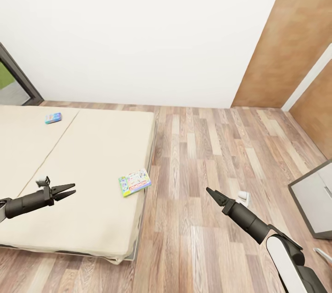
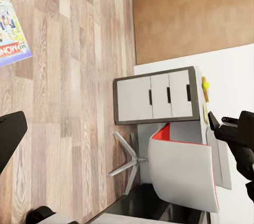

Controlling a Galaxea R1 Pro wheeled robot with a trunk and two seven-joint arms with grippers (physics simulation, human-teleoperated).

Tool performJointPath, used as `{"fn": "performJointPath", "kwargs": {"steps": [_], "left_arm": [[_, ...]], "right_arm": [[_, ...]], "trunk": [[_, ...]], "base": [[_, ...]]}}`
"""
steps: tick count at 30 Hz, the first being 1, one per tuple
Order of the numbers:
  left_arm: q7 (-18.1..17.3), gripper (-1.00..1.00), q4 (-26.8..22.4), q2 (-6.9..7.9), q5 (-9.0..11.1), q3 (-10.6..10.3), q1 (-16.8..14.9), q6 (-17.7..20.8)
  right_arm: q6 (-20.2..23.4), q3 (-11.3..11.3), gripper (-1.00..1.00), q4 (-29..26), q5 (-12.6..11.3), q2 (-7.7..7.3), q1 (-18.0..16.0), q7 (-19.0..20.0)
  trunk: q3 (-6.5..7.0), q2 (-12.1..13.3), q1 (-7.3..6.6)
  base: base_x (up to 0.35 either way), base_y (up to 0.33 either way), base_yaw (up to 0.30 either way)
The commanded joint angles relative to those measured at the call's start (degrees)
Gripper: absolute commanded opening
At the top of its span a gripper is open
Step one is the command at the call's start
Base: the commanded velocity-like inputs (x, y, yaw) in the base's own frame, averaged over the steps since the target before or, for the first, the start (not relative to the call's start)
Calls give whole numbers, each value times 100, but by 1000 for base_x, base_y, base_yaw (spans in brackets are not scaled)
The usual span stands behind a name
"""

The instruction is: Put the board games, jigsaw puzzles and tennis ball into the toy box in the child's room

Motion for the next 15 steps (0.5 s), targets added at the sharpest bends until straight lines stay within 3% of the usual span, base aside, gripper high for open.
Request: {"fn": "performJointPath", "kwargs": {"steps": [1, 15], "left_arm": [[-23, 100, 2, 1, -41, 36, -4, 61], [-23, 100, 2, 1, -40, 34, -4, 61]], "right_arm": [[49, -6, 100, -2, -47, 0, -3, 2], [49, -6, 100, -2, -47, 0, -3, 2]], "trunk": [[1, -9, 3], [134, -9, 3]], "base": [[0, 0, 0], [0, 0, 0]]}}
